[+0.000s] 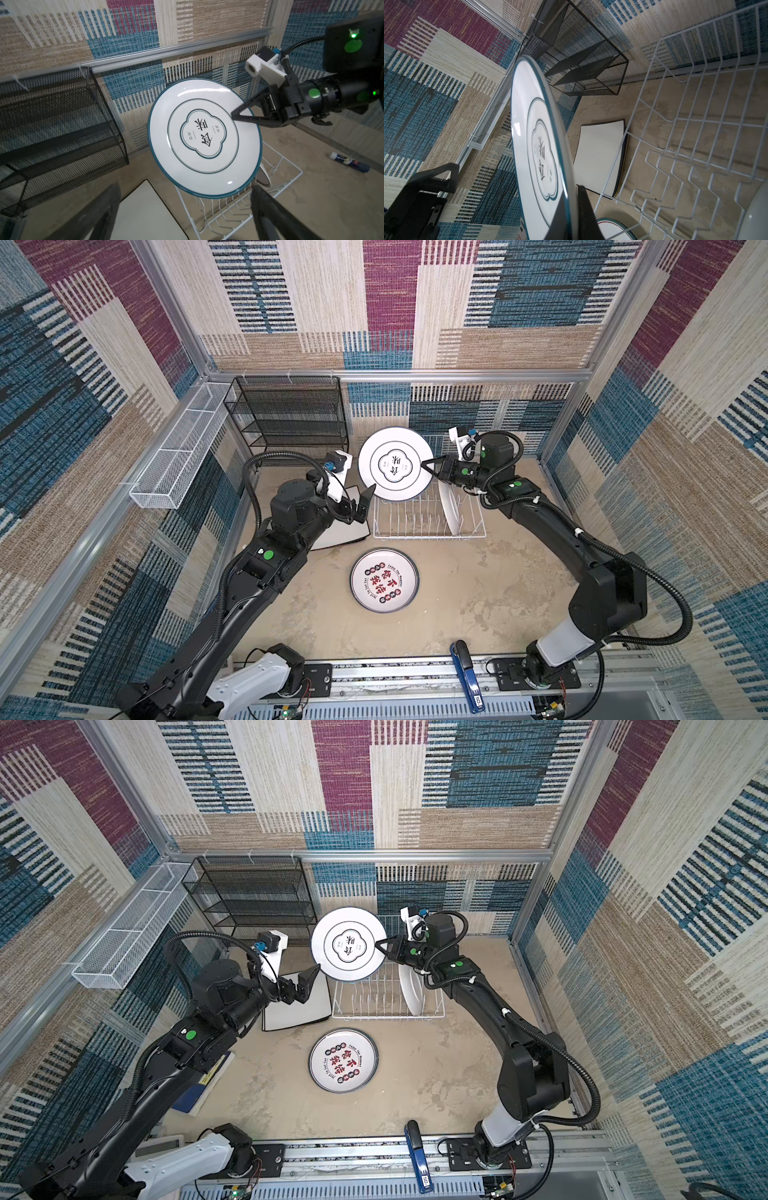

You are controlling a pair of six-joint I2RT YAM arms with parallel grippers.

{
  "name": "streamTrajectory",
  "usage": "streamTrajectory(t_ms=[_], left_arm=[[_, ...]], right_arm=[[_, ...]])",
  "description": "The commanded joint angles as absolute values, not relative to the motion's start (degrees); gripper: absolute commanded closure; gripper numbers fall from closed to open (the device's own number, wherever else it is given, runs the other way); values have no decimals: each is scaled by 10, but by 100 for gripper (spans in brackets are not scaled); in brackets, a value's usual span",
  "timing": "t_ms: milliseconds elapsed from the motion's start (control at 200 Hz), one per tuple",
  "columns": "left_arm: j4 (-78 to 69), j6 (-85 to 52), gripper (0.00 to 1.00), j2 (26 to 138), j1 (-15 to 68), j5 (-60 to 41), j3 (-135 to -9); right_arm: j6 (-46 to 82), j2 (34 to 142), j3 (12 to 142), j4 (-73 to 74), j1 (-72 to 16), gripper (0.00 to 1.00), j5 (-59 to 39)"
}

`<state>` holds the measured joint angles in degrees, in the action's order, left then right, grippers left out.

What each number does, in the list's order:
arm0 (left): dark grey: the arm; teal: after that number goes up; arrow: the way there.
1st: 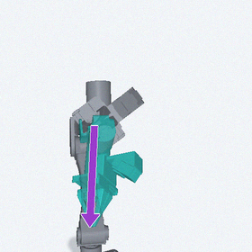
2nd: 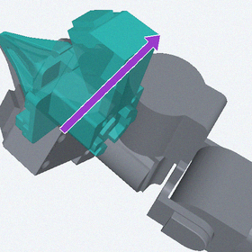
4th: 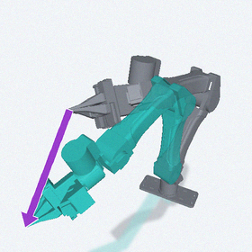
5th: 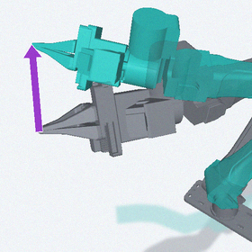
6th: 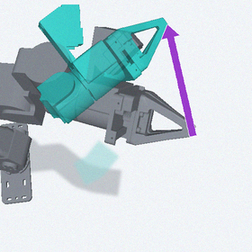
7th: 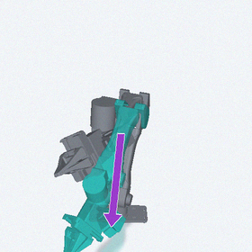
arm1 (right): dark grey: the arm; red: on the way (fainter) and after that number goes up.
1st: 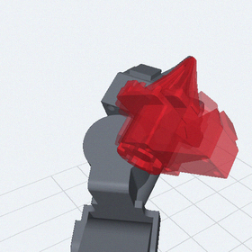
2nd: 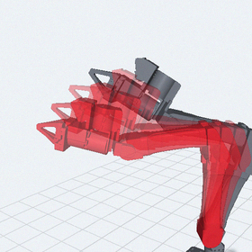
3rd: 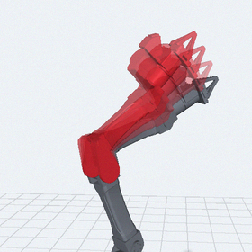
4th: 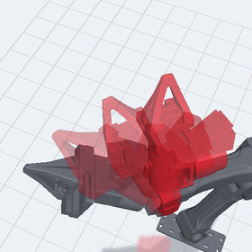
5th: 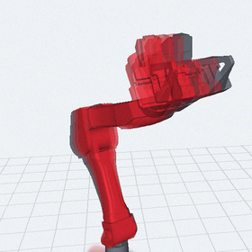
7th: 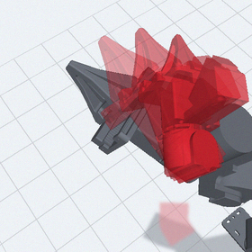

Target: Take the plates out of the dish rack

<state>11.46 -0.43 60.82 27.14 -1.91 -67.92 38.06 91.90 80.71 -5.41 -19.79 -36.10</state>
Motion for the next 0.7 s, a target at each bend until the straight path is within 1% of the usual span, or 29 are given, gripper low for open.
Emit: streamTrajectory(t_ms=[0,170,371,456,541,691], left_arm=[[98,-161,1,632,232,-141,-695],[165,-243,2,705,167,-224,-759],[105,-337,7,758,119,-341,-738],[91,-352,17,782,113,-382,-736],[103,-350,20,806,113,-397,-748],[116,-347,32,834,113,-431,-769]], right_arm=[[374,909,796,-24,-197,100,-361],[381,904,785,-21,-195,100,-373],[387,896,775,-14,-193,100,-385],[388,899,775,-14,-192,100,-394],[388,905,780,-16,-192,100,-404],[371,928,813,-52,-192,100,-430]])
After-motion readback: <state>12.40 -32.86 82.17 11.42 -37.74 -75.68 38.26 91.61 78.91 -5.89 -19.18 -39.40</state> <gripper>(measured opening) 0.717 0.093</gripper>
